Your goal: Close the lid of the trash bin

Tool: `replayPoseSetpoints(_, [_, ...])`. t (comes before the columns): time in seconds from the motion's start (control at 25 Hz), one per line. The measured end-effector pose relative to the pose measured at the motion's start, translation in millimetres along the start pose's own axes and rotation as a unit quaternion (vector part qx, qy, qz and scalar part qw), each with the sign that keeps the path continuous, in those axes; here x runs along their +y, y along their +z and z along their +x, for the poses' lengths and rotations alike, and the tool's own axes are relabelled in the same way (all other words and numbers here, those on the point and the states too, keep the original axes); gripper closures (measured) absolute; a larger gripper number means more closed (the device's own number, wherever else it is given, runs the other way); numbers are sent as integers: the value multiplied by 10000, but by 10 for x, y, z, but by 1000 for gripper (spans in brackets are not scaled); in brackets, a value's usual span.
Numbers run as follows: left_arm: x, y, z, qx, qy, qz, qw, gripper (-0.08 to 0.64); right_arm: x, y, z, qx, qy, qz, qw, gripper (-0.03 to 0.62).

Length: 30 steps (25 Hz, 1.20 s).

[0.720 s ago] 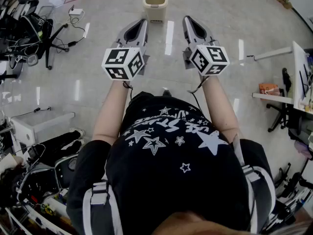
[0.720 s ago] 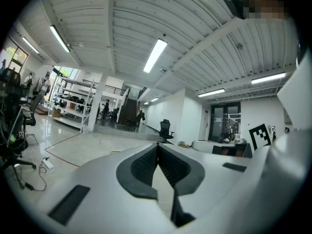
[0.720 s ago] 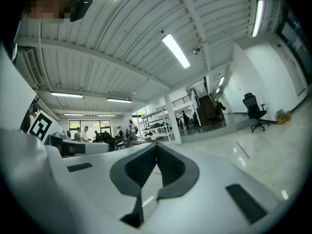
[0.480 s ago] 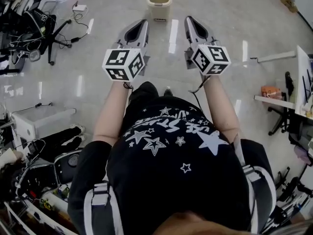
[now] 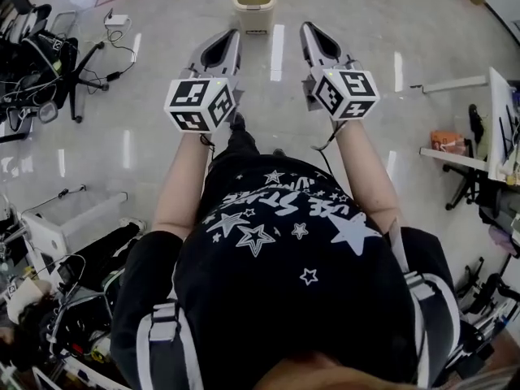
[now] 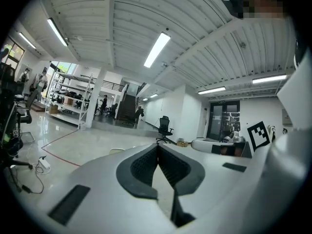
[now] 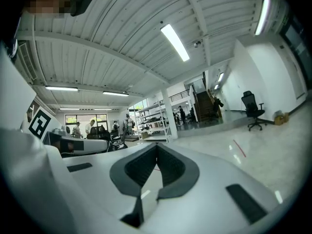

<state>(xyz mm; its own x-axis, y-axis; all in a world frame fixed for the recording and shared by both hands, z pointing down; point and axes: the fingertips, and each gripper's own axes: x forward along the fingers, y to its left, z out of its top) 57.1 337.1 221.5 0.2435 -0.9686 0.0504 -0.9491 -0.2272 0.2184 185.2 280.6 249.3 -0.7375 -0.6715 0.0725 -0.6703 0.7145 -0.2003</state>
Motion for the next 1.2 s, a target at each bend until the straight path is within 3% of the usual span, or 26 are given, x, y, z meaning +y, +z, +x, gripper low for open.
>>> replayPoseSetpoints(0.56, [983,219,681,169,-391,-91,9990,548,19,146,1212,7,-353,-56,9994,586])
replayPoseSetpoints(1.2, [1717,276,1000,301,-694,-340,9966,548,-31,111,1833,38,-952,-12,9955,586])
